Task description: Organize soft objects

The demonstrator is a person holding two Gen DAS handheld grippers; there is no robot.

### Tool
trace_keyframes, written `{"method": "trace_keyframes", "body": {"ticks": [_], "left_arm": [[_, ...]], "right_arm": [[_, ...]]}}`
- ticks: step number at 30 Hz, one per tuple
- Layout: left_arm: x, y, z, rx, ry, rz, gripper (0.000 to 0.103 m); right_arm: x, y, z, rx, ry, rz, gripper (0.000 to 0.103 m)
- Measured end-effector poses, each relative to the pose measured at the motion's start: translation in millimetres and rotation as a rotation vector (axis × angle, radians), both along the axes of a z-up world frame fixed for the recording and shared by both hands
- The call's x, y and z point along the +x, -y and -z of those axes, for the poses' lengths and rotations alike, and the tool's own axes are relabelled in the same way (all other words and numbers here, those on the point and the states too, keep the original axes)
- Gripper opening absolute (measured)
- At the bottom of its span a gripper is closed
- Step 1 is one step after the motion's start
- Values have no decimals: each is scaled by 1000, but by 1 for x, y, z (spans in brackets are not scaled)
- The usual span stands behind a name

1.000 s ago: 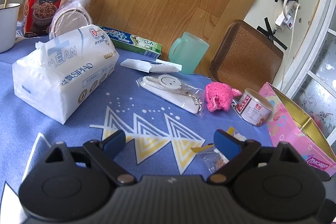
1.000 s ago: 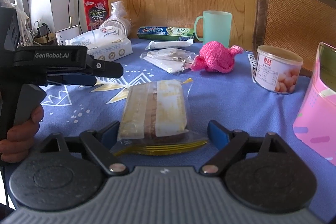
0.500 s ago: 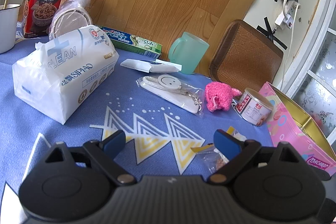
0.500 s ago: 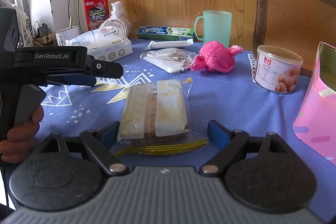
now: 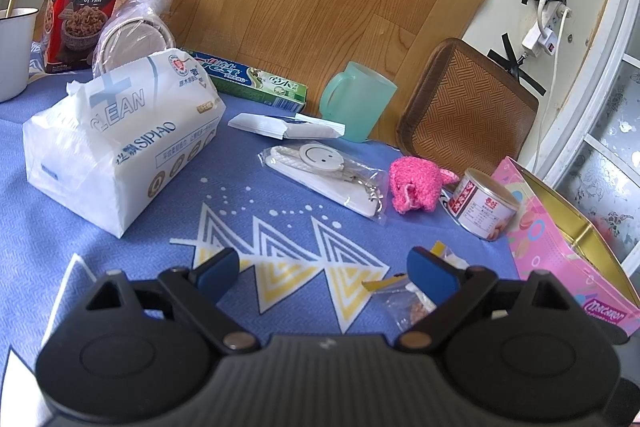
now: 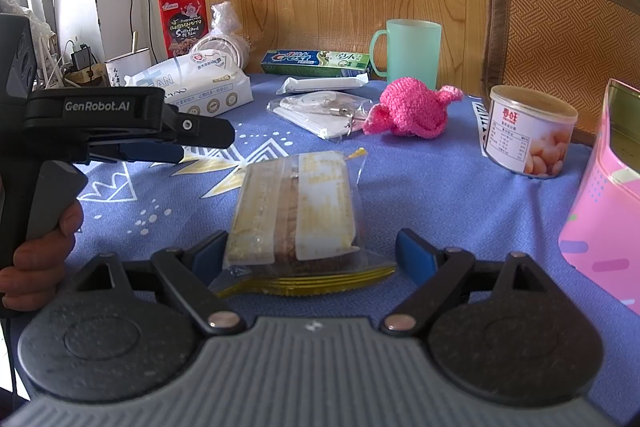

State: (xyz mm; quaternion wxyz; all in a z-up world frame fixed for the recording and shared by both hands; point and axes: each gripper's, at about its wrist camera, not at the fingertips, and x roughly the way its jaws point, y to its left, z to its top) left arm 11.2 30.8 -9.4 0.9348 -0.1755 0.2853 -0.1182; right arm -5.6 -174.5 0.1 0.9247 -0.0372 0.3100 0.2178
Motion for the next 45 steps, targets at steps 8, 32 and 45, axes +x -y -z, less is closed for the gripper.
{"method": "trace_keyframes", "body": {"ticks": [8,32,45], "left_arm": [[1,0,0,1,-3,3,94],[4,5,-2,-37,-13,99,95],[-17,80,-1,-28,-91,327,96]], "right_arm": [[-1,0,1,-5,-1,8,92],[-58,42,-5,-22,15,-1,88],[-59,35,2,-27,20,0,88]]}}
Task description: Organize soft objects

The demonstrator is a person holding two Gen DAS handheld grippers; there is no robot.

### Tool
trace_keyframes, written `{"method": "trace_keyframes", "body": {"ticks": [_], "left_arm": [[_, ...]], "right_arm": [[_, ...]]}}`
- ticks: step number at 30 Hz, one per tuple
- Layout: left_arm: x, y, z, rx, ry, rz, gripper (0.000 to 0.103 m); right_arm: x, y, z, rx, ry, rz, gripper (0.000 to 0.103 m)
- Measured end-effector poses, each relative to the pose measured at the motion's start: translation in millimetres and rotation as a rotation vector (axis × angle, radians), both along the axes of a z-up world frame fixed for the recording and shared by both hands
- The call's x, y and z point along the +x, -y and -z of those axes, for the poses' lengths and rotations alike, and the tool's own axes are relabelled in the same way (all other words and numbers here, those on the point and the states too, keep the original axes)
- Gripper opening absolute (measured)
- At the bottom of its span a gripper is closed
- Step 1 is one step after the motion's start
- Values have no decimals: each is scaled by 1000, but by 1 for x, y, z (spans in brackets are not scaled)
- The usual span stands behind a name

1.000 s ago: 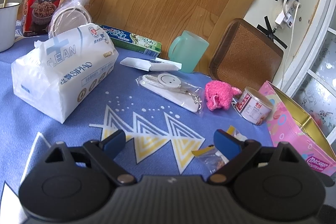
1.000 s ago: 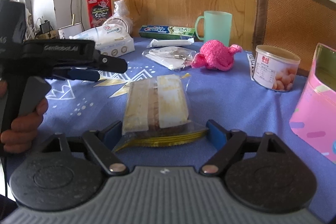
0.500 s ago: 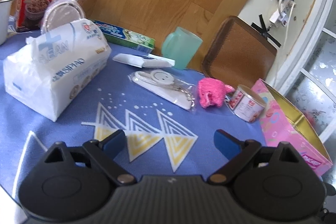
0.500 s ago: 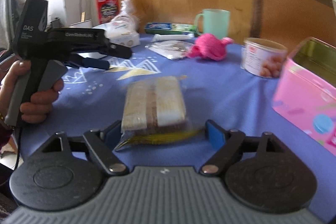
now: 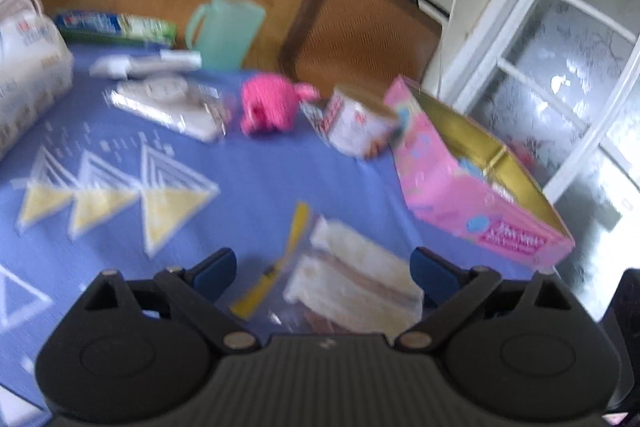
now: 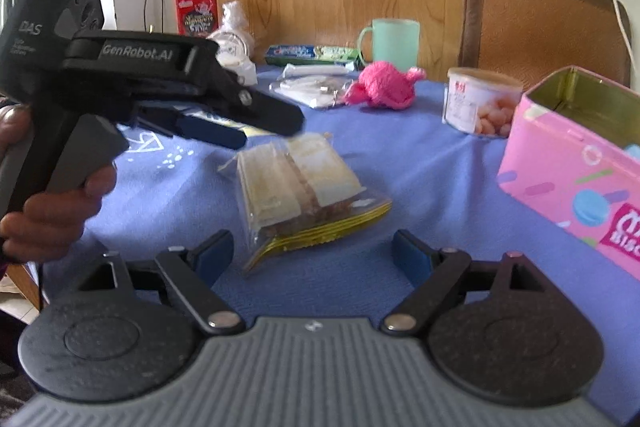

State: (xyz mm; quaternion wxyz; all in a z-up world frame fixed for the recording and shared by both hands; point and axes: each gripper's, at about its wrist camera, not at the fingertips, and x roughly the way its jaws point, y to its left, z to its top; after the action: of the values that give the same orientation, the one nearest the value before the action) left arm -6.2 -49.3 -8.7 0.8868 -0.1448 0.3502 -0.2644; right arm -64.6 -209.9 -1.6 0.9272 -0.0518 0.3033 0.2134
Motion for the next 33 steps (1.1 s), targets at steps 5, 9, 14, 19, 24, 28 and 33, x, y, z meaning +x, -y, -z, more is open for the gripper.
{"method": "trace_keyframes", "body": {"ticks": [5,9,14,19,24,28,33], "left_arm": [[-15,19,4,74,58,24,89],[-18,21,5,66,65,20,88],[-21,22,6,62,79,24,88],[-21,18,6,32,70,21,86],[-19,13,3,1,55,8,85],[-20,14,-7,-1,83,4,85],[-10,26,-26,8,125,29,85]], "right_arm": [[-1,-8,2,-7,29,-7,78],[0,-9,2,-12,44,21,71],[-1,-9,2,-14,52,29,70],[-3,-11,2,-21,68,41,67],[-5,-15,-2,-30,97,44,66],[-6,-15,-9,-31,138,48,66],[-3,-5,-21,-23,190,90,66]]}}
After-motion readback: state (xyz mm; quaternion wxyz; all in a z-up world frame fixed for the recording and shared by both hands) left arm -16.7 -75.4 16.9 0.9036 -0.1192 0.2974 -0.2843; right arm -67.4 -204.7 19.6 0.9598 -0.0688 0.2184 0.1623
